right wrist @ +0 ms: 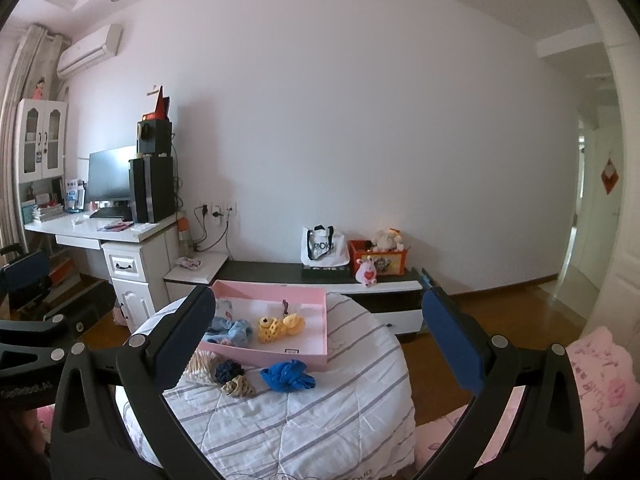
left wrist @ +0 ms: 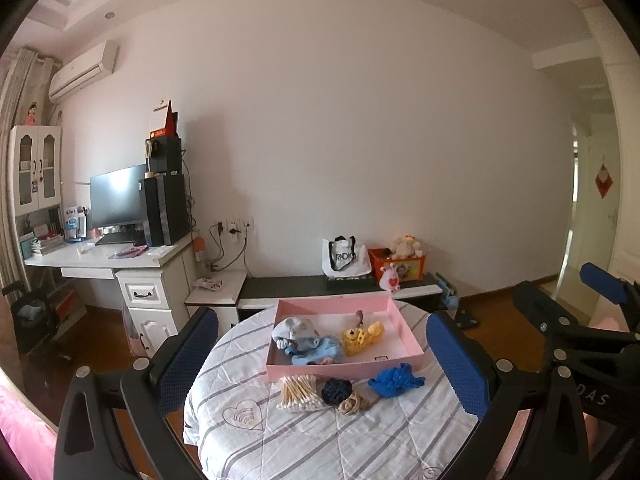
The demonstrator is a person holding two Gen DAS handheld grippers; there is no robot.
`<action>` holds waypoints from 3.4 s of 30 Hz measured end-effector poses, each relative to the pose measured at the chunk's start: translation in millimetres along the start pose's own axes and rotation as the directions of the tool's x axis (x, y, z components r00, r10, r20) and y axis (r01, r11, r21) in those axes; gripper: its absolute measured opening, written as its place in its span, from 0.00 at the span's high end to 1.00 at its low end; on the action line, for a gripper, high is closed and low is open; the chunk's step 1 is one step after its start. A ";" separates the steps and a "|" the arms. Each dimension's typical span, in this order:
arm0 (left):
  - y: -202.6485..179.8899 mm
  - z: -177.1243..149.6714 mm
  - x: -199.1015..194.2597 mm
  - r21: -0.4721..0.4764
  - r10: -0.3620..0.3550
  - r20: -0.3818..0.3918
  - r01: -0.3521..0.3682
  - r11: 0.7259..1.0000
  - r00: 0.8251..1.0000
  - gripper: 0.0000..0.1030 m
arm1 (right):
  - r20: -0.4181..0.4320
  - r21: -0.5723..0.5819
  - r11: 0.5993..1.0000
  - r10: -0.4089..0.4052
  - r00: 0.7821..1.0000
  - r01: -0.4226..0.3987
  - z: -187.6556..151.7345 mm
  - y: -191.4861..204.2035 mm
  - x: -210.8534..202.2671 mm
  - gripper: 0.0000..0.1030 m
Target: Organize soft objects
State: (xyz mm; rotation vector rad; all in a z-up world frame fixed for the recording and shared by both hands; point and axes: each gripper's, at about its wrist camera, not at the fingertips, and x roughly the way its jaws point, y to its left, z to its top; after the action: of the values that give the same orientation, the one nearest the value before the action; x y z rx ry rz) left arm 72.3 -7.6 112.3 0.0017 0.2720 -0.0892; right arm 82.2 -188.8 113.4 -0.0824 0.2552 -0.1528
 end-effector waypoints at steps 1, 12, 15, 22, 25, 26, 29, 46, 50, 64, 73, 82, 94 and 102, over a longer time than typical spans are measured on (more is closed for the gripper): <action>-1.7 -1.0 3.3 0.001 0.002 0.002 -0.002 1.000 1.000 0.00 | 0.005 0.000 1.000 -0.001 1.000 0.001 0.1 0.0 -1.5 0.00; -5.8 -4.4 -0.5 0.001 0.016 0.014 -0.016 1.000 1.000 0.00 | 0.016 -0.002 1.000 -0.007 1.000 0.007 -0.8 0.9 -8.1 0.00; -6.2 -4.4 -2.2 0.000 0.017 0.015 -0.017 1.000 1.000 0.00 | 0.017 -0.001 1.000 -0.006 1.000 0.006 -0.6 1.0 -8.2 0.00; -6.0 -5.0 -3.5 0.000 0.017 0.015 -0.017 1.000 1.000 0.00 | 0.017 -0.001 1.000 -0.007 1.000 0.007 -0.7 1.6 -8.7 0.00; -6.1 -5.4 -3.4 0.000 0.017 0.014 -0.017 1.000 1.000 0.00 | 0.017 -0.002 1.000 -0.007 1.000 0.007 -0.9 1.6 -8.7 0.00; -6.2 -5.8 -3.4 0.000 0.018 0.013 -0.018 1.000 1.000 0.00 | 0.016 -0.001 1.000 -0.007 1.000 0.007 -1.1 1.7 -9.3 0.00; -6.1 -5.0 -4.9 -0.002 0.019 0.007 -0.019 1.000 1.000 0.00 | 0.013 -0.002 1.000 -0.006 1.000 0.006 -1.2 1.9 -9.3 0.00; 3.0 -12.8 32.9 -0.015 0.033 -0.097 -0.035 0.999 0.995 0.00 | -0.077 -0.009 1.000 -0.003 0.997 0.002 -13.1 0.9 22.9 0.00; 9.4 -16.4 49.7 -0.020 0.042 -0.144 -0.046 0.999 0.989 0.00 | -0.120 -0.012 1.000 0.003 0.993 -0.004 -20.9 3.3 39.5 0.00; 32.2 -38.3 140.9 -0.042 0.074 -0.348 -0.094 0.995 0.935 0.00 | -0.344 -0.041 0.997 0.047 0.938 -0.065 -68.4 30.0 124.2 0.00; 63.9 -67.4 203.3 -0.064 0.106 -0.460 -0.152 0.986 0.882 0.00 | -0.493 -0.045 0.988 0.106 0.864 -0.147 -104.1 63.7 179.4 0.00; 101.2 -96.1 251.2 -0.083 0.132 -0.547 -0.210 0.974 0.827 0.00 | -0.623 -0.029 0.976 0.151 0.768 -0.215 -141.3 97.3 228.9 0.00; 135.0 -124.5 292.4 -0.125 0.110 -0.609 -0.232 0.965 0.786 0.00 | -0.708 -0.012 0.968 0.168 0.686 -0.250 -171.0 117.8 269.2 0.30; 129.2 -123.0 289.2 -0.119 0.104 -0.604 -0.219 0.968 0.790 0.00 | -0.711 0.012 0.967 0.188 0.678 -0.256 -170.9 108.7 265.4 0.67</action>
State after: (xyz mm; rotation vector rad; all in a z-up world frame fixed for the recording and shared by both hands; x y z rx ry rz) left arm 328.1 97.3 -85.2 -0.1339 0.9140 0.1156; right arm 307.2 -134.9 -127.4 -0.0771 1.0542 0.0845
